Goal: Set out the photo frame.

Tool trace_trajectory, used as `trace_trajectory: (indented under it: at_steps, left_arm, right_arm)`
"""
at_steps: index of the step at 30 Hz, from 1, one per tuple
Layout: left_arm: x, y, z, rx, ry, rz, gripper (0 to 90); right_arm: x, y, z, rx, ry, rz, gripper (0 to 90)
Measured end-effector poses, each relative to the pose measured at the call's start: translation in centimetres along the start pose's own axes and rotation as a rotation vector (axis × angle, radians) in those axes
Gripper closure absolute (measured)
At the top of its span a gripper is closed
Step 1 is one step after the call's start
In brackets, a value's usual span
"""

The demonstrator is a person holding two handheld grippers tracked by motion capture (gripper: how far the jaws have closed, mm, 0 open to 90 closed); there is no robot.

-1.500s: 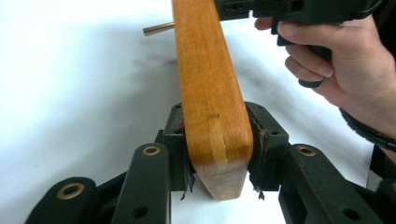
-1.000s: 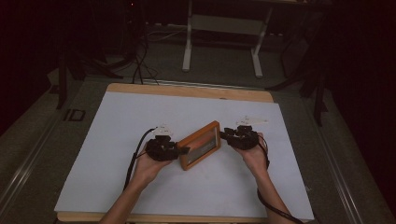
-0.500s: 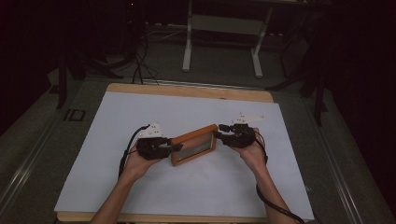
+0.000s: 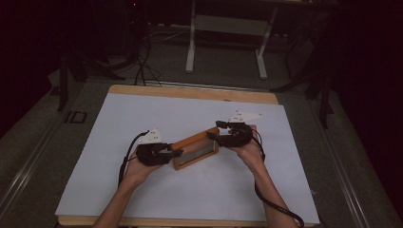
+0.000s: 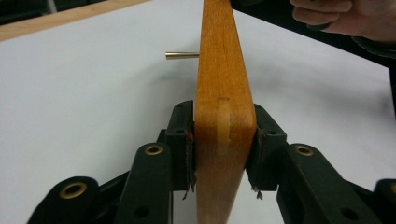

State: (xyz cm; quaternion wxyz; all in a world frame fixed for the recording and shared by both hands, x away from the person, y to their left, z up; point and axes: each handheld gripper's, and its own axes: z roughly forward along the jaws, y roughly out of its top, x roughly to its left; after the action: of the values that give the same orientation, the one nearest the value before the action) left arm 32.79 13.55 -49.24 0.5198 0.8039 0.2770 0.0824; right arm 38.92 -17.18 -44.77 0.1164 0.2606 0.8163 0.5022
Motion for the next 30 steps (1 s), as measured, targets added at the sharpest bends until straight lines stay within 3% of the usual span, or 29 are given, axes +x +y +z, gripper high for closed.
trace_trajectory:
  at_steps: [5,12,15,19,24,25,30]
  left_arm:
    - [-0.4,-0.5,0.3,0.015,-0.002,-0.002,60.3]
    - [-0.4,-0.9,0.2,0.035,0.020,0.009,61.8]
    - [0.0,-0.9,-0.2,0.027,0.058,-0.003,65.2]
    - [0.4,-1.0,-0.5,0.015,0.089,-0.024,66.7]
    - [0.5,-1.0,-0.5,0.006,0.095,-0.031,65.1]
    - [0.5,-1.0,-0.5,0.004,0.094,-0.034,64.9]
    - [0.5,-0.9,-0.6,0.011,0.087,-0.020,66.7]
  right_arm:
    - [0.5,0.7,0.8,0.027,0.042,-0.062,29.0]
    - [0.4,0.7,1.7,0.064,0.082,-0.085,27.3]
    - [0.5,0.8,1.5,0.081,0.115,-0.092,32.2]
    - [1.0,0.8,1.2,0.115,0.113,-0.126,35.5]
    - [1.5,0.9,1.0,0.141,0.122,-0.160,41.1]
    - [1.7,1.1,1.0,0.158,0.137,-0.185,43.4]
    - [2.3,1.6,1.5,0.197,0.127,-0.234,43.3]
